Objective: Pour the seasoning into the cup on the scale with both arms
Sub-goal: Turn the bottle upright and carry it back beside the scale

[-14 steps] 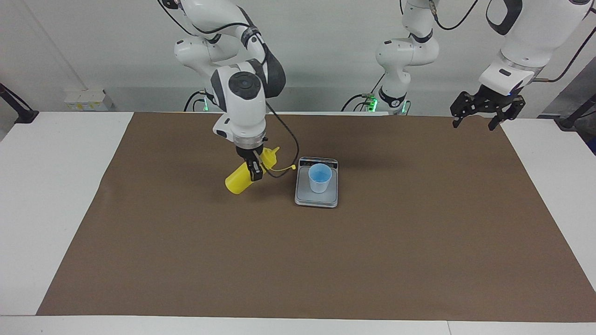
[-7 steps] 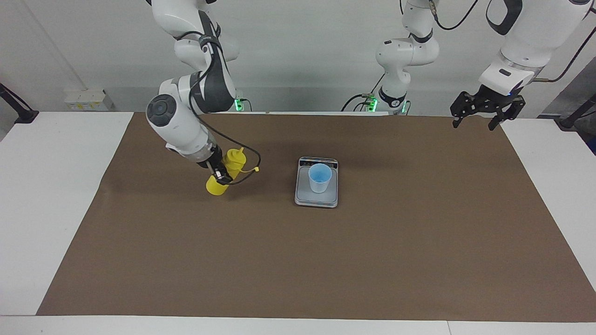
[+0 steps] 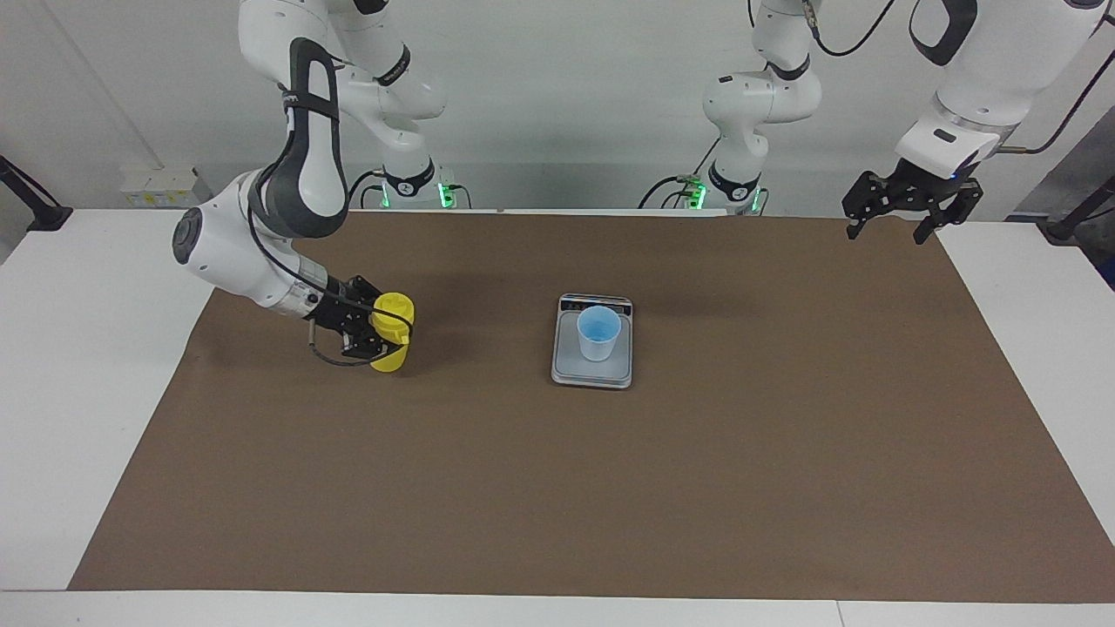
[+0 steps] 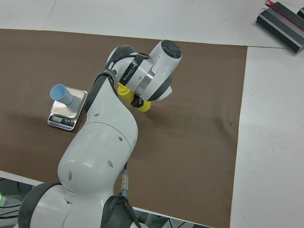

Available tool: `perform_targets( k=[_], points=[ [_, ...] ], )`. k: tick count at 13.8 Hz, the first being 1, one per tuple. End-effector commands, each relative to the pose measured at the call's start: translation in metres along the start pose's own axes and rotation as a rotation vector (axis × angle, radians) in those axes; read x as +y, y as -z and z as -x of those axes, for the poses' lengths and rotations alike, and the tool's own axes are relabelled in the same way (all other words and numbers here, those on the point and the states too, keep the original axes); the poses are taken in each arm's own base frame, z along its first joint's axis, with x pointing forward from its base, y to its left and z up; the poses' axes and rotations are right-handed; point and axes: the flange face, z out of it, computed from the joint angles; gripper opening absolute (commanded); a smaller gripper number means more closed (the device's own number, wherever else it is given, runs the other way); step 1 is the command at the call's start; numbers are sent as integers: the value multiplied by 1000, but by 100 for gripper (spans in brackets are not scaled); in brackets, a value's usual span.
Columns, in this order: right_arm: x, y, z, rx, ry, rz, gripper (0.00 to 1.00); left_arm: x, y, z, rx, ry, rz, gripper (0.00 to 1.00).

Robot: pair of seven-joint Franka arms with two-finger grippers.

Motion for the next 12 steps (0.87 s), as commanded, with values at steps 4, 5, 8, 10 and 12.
perform_targets(
  k=[4,5,8,10,12],
  points=[
    [9,12,-23,-25,-34,-71,100,1,1,9,10,-1,9,100],
    [9,18,-28,-15,-23,-77,100,0,1,9,10,0,9,100],
    [7,45,-23,12,42,-122,100,-1,1,9,10,2,9,100],
    [5,68,-17,114,176,-109,100,0,1,8,8,0,10,100],
    [4,88,-5,219,272,-89,100,1,1,9,10,-1,9,100]
  ],
)
